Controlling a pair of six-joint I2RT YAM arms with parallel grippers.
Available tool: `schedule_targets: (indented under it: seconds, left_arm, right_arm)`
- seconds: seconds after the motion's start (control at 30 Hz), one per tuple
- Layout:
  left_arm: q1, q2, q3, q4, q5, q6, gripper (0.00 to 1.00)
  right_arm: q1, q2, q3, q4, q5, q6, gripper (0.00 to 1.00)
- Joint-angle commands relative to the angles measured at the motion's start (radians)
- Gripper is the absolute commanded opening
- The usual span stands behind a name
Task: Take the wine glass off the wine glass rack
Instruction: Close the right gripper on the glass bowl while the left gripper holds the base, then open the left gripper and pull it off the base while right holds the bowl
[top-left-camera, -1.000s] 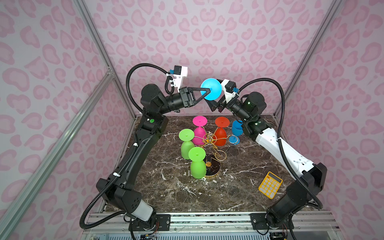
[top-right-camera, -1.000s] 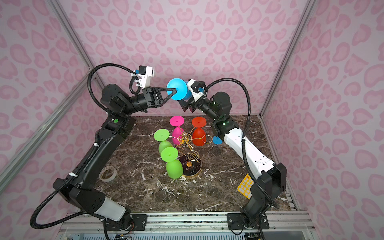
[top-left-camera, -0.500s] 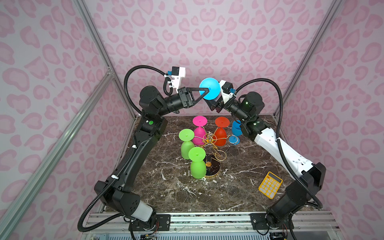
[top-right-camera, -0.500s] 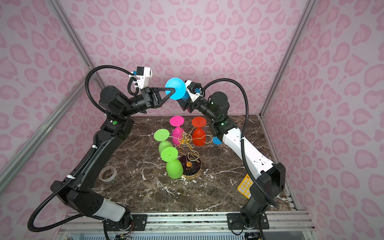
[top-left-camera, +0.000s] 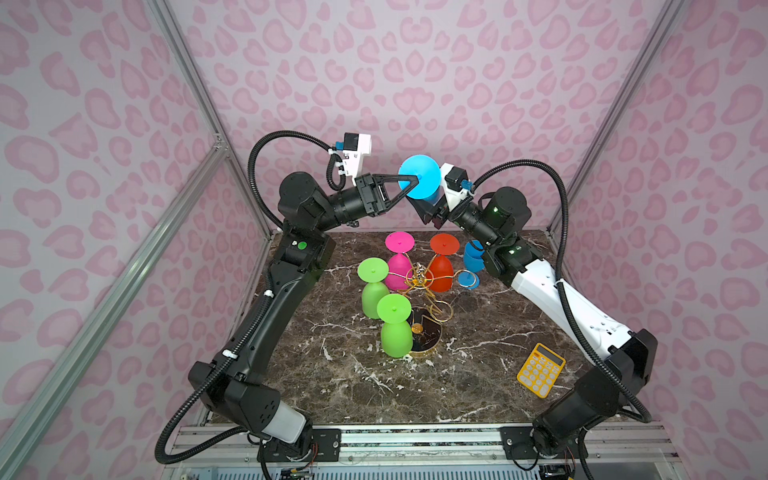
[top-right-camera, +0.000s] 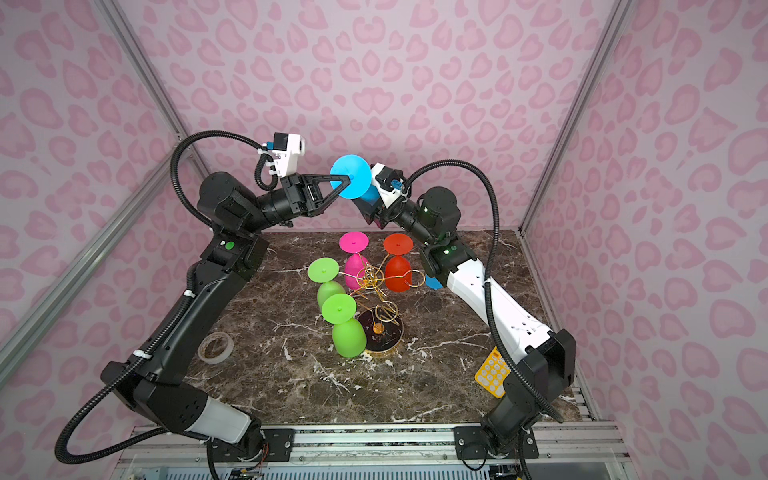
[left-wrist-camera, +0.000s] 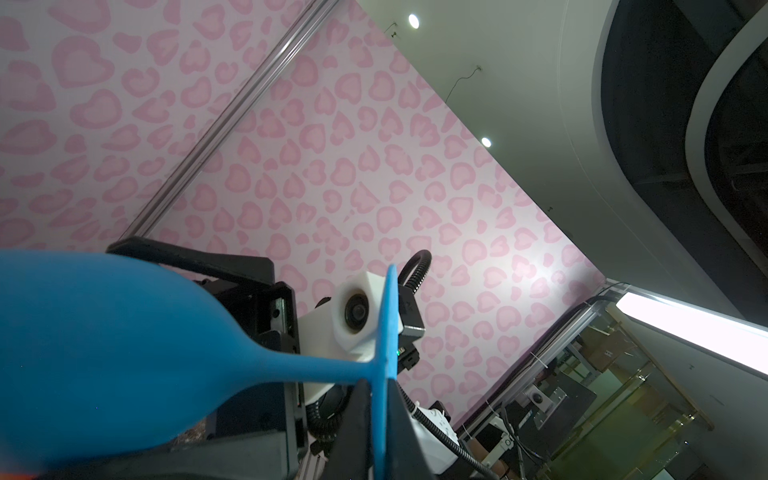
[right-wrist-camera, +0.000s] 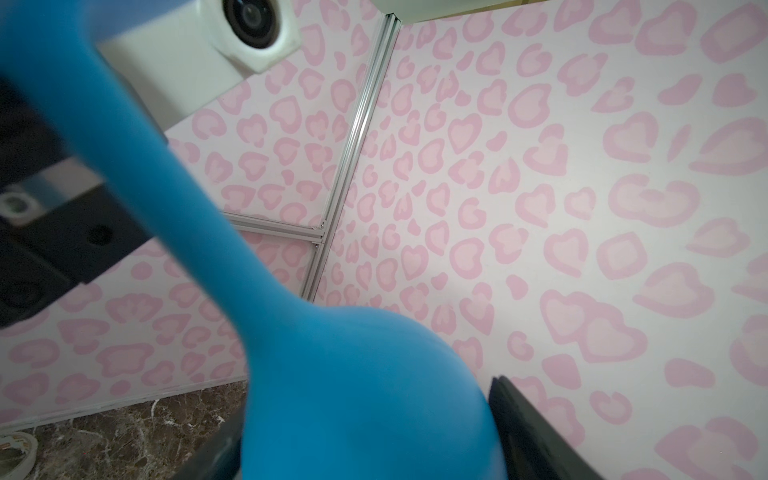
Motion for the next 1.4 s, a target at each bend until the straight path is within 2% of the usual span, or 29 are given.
schedule_targets:
  seconds: [0.0, 0.23, 0.27, 0.67, 0.73, 0.83, 0.97, 1.07, 1.2, 1.37]
  left_arm:
    - [0.0, -0.001, 0.008, 0.046, -0.006, 0.002, 0.19]
    - [0.0, 0.001, 0.012, 0.049, -0.012, -0.005, 0.35]
    - [0.0, 0.001, 0.013, 0.051, -0.012, -0.005, 0.42]
    - [0.0, -0.028, 0.009, 0.047, -0.017, 0.056, 0.76]
    - [0.0, -0.042, -0.006, 0.045, -0.031, 0.075, 0.86]
    - [0.0, -0.056, -0.024, 0.035, -0.05, 0.101, 0.92]
    - [0.002, -0.079, -0.07, 0.029, -0.088, 0.152, 0.93]
    - [0.005, -0.108, -0.113, -0.026, -0.14, 0.268, 0.92]
    - [0.008, -0.155, -0.169, -0.113, -0.25, 0.496, 0.86]
    - [-0.001, -0.248, -0.306, -0.085, -0.527, 0.851, 0.76]
  right_arm:
    - [0.005, -0.013, -0.005, -0.009, -0.003, 0.0, 0.65]
    - [0.008, -0.047, -0.033, -0.037, 0.003, -0.008, 0.63]
    - [0.008, -0.051, -0.035, -0.043, 0.006, -0.008, 0.62]
    - [0.006, -0.091, -0.058, -0.082, 0.03, 0.015, 0.59]
    - [0.008, -0.107, -0.07, -0.076, 0.032, 0.025, 0.59]
    - [0.009, -0.128, -0.081, -0.075, 0.037, 0.036, 0.59]
    - [0.008, -0.16, -0.085, -0.103, 0.062, 0.049, 0.59]
    - [0.006, -0.177, -0.045, -0.223, 0.098, 0.048, 0.59]
    - [0.004, -0.188, 0.037, -0.443, 0.174, 0.055, 0.57]
    - [0.002, -0.182, 0.155, -0.691, 0.244, 0.093, 0.57]
